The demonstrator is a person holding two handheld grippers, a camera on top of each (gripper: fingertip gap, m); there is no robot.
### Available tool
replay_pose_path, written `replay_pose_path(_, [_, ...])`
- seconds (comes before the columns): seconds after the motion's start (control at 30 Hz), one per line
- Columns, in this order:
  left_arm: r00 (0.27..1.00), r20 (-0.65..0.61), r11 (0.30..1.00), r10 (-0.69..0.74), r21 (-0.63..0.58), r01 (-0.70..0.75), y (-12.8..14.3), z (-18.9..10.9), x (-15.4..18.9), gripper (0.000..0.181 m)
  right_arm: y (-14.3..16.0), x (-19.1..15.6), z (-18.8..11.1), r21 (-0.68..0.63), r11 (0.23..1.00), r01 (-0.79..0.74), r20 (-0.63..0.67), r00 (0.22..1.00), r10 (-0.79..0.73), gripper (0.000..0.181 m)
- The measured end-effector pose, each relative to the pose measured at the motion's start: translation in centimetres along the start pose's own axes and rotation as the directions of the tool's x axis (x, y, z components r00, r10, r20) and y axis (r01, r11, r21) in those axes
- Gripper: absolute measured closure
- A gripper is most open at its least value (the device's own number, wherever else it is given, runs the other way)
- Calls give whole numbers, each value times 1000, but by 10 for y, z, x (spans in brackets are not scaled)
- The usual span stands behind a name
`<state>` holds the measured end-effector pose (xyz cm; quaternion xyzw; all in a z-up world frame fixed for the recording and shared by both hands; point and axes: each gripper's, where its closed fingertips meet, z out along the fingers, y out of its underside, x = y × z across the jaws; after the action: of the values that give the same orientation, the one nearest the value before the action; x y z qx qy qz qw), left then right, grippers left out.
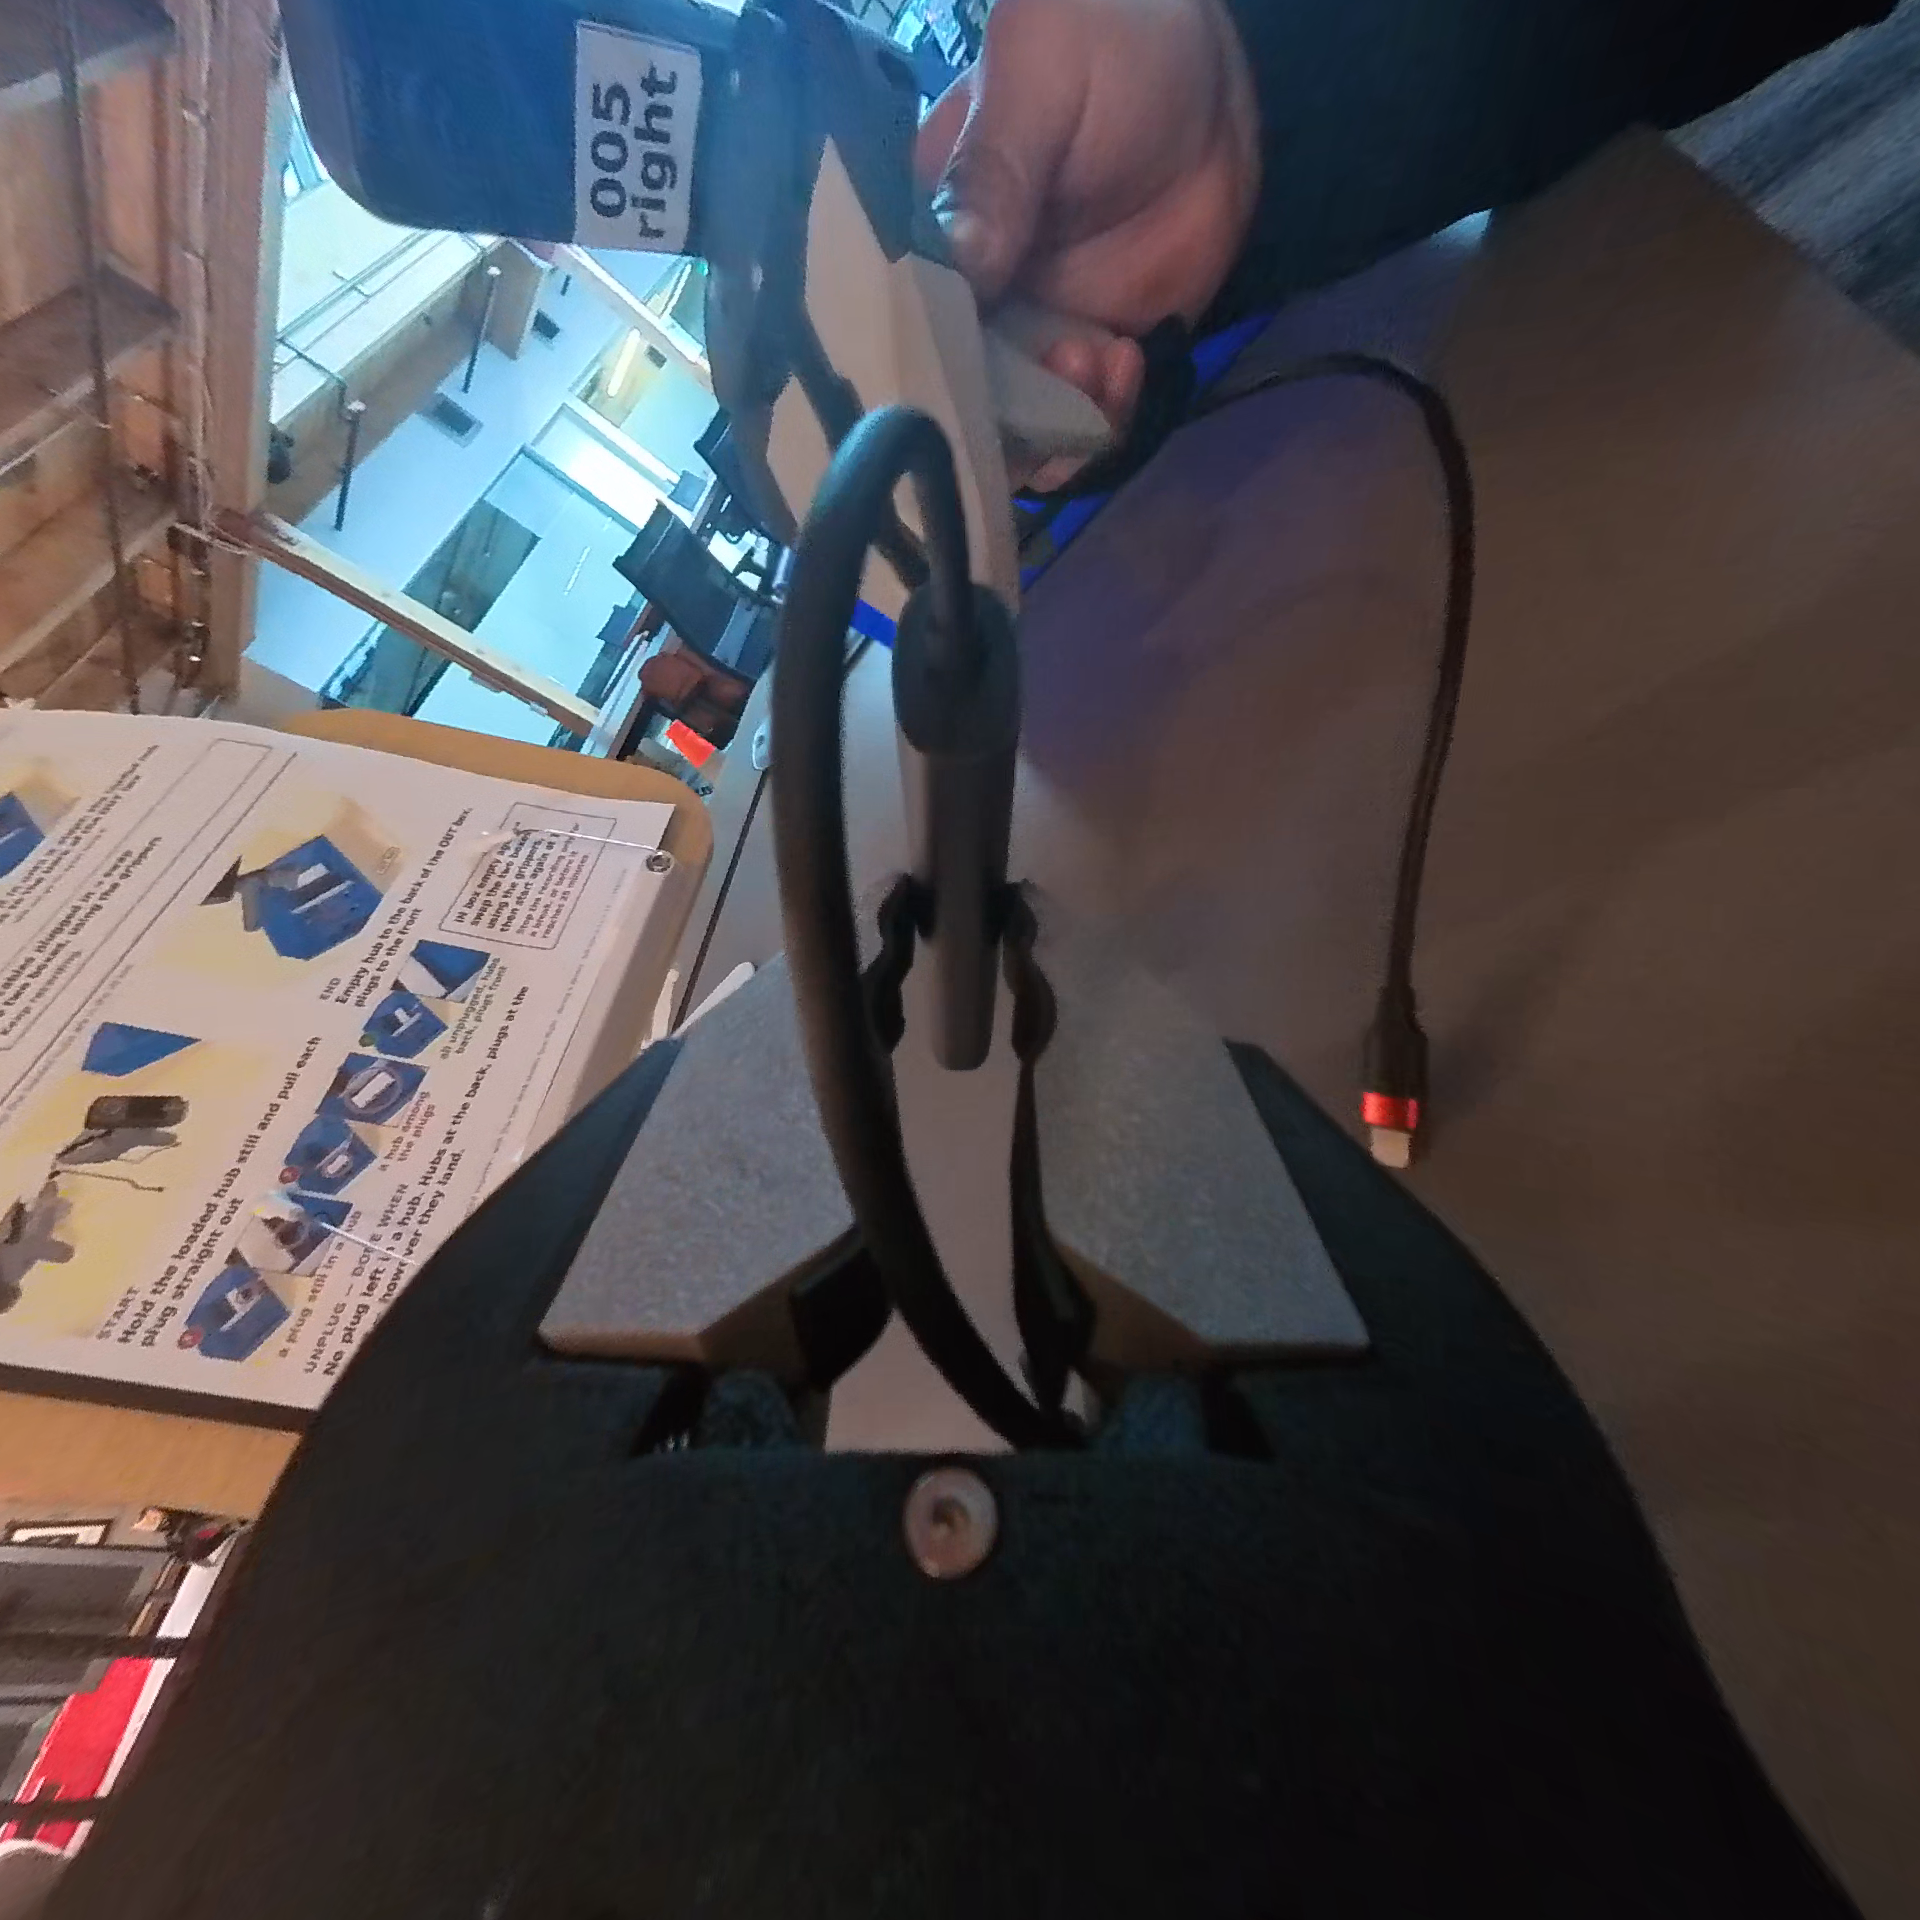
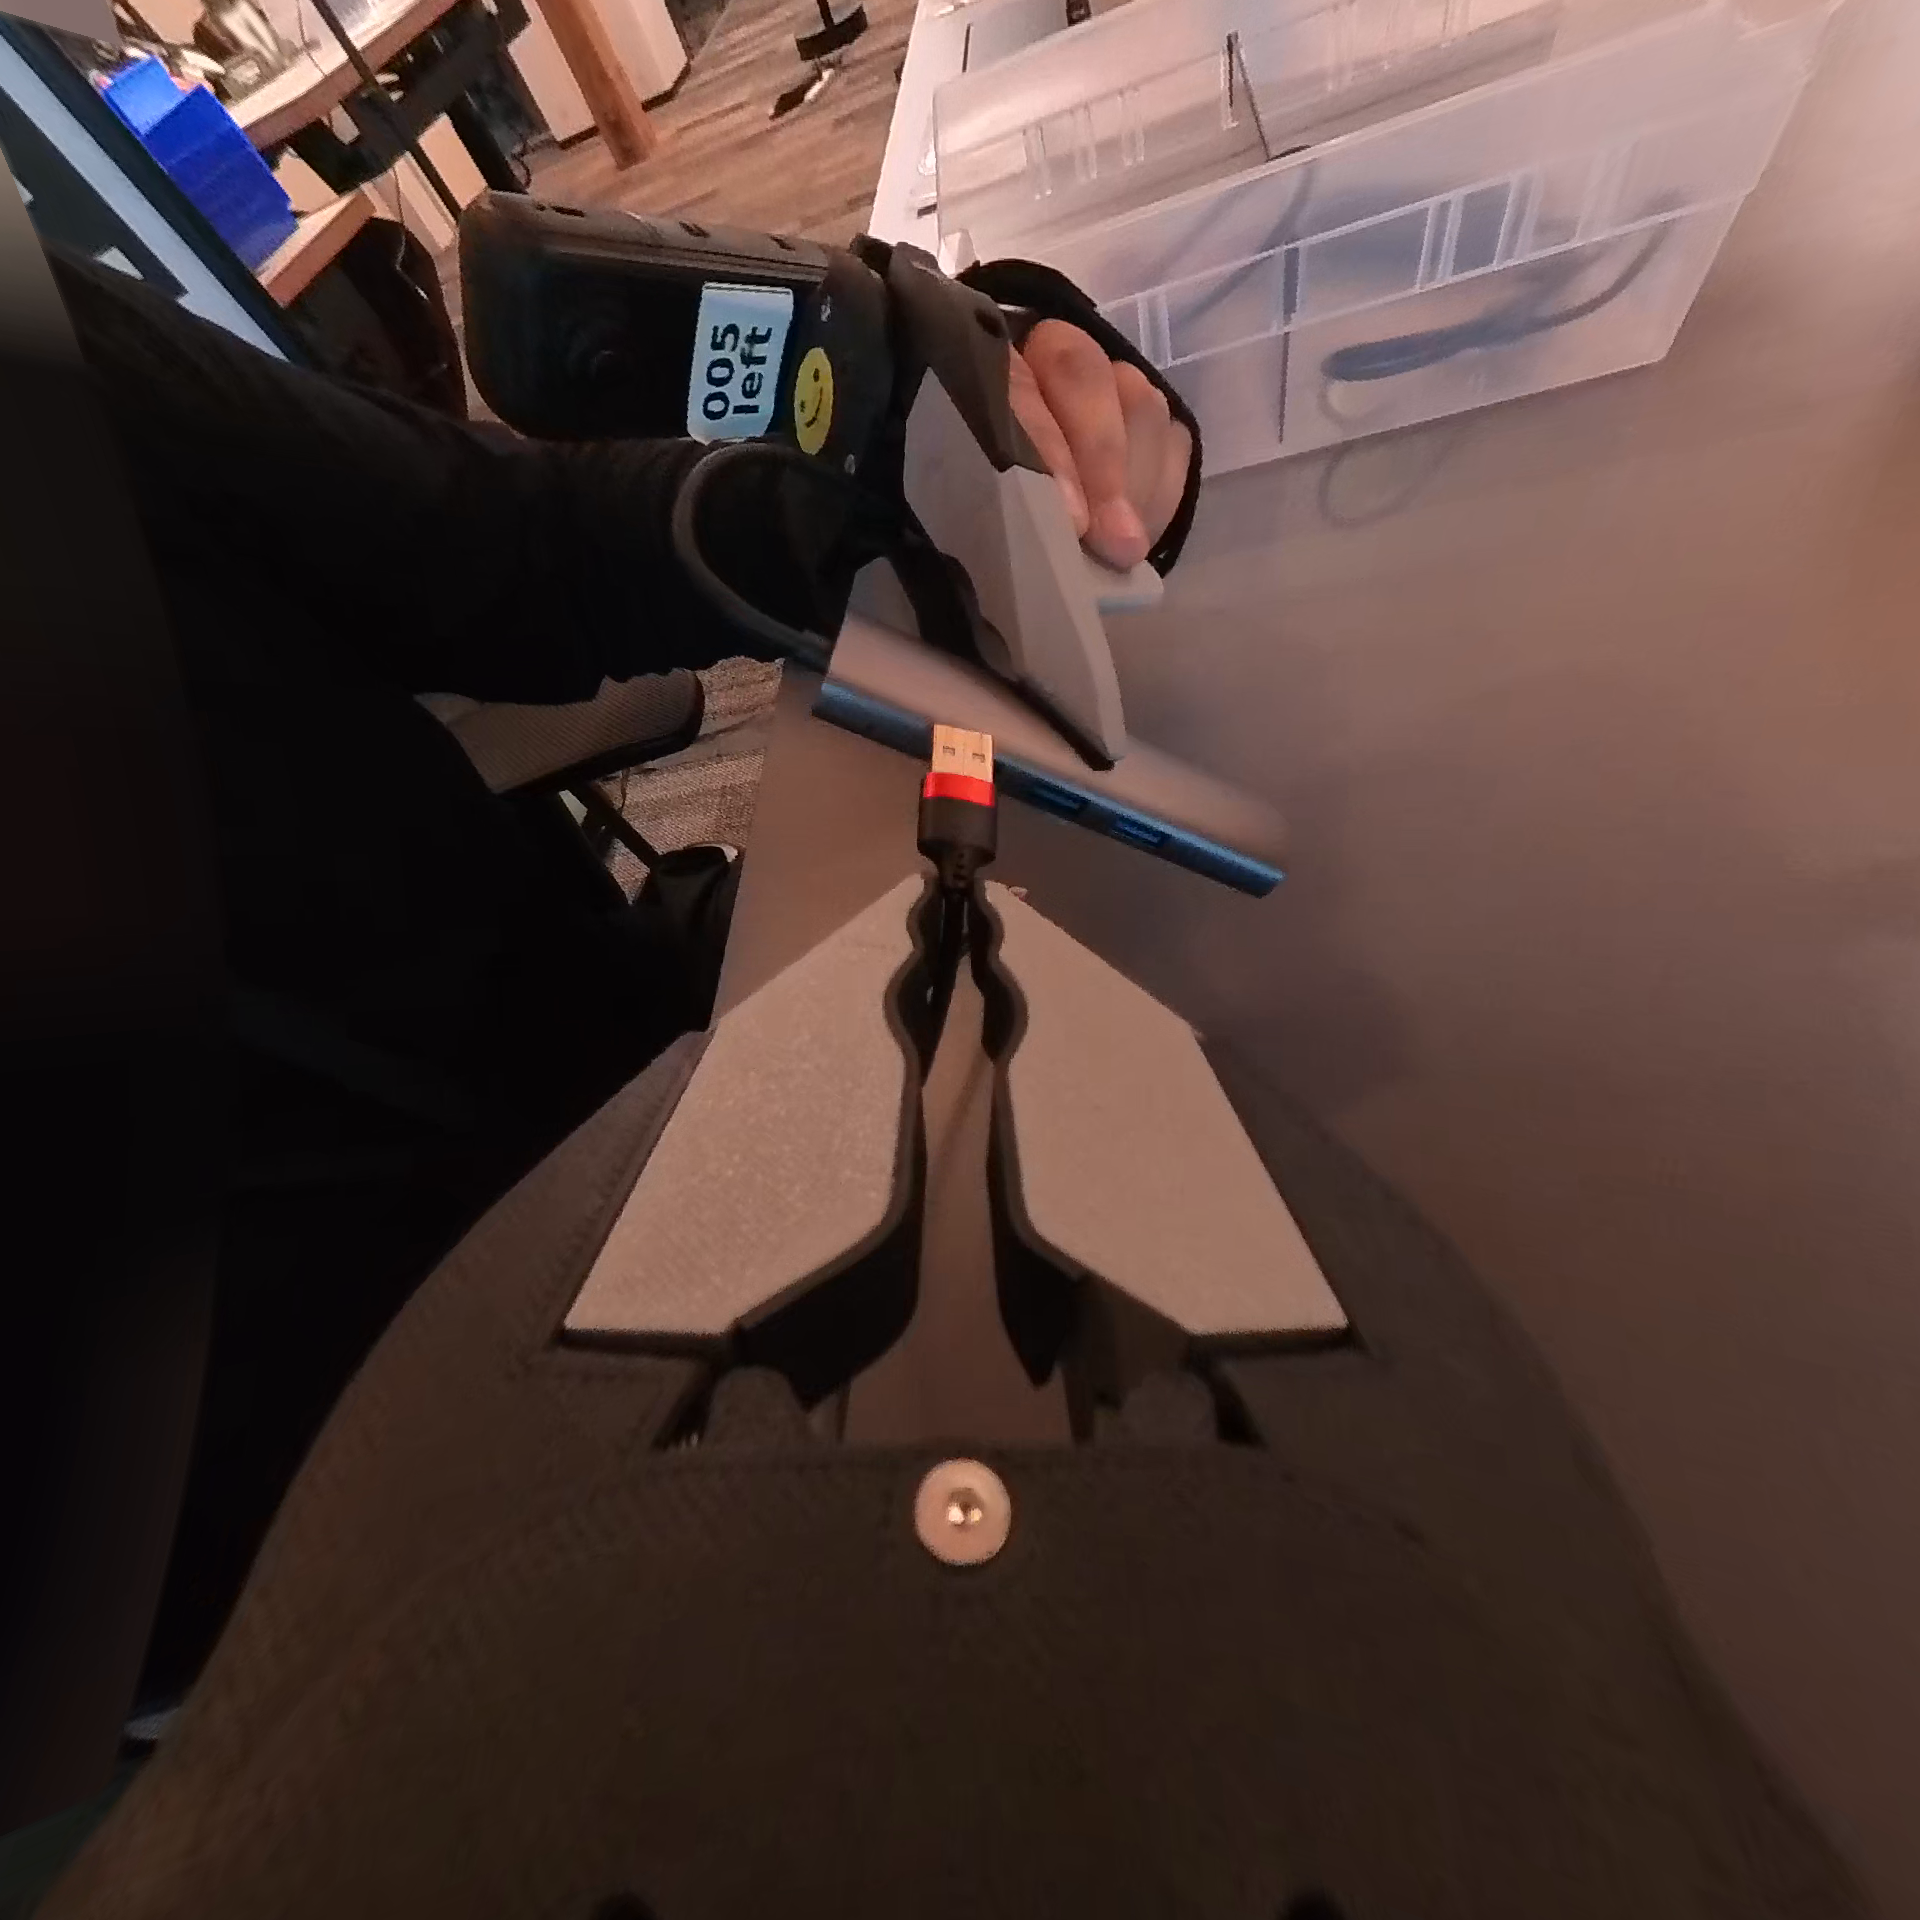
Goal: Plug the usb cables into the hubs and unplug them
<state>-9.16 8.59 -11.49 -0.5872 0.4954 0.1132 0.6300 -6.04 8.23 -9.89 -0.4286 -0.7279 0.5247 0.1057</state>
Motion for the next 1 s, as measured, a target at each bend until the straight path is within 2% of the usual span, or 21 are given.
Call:
replay_pose_path(0.1, [1000, 3, 1000, 17, -26, -17, 3, 2, 1, 166, 3, 6, -1, -14, 1000, -8, -30, 1000, 7, 180])
replay_pose_path(0.3, [999, 15, 993, 42, -114, -40, 18, 6, 0, 167, 21, 41, -5, -68, 993, -93, -173, 982, 80, 180])
replay_pose_path(0.37, [999, 16, 995, 33, -97, -31, 16, 5, 0, 167, 30, 51, -3, -96, 988, -123, -206, 973, 101, 180])
replay_pose_path(0.5, [1000, 25, 998, -16, -53, 17, 10, 2, -5, 167, 35, 50, 6, -107, 984, -141, -165, 979, 123, 180])
replay_pose_path(0.57, [999, 32, 998, -21, -59, 23, 12, 1, -7, 167, 39, 57, 4, -116, 981, -153, -196, 972, 129, 180])
replay_pose_path(0.63, [999, 31, 996, -25, -82, 27, 16, 2, -7, 167, 48, 70, 0, -155, 975, -160, -270, 956, 114, 180])
replay_pose_path(0.73, [999, 26, 995, -24, -93, 26, 19, 4, -6, 167, 70, 88, 0, -281, 948, -151, -381, 924, 35, 180])
replay_pose_path(0.87, [999, 14, 996, -45, -83, 46, 18, 5, -4, 167, 79, 85, 16, -348, 934, -84, -350, 936, -46, 179])
replay_pose_path(1.0, [999, -11, 994, -52, -93, 51, 19, 6, 1, 167, 77, 92, 10, -356, 933, -47, -377, 921, -97, 178])
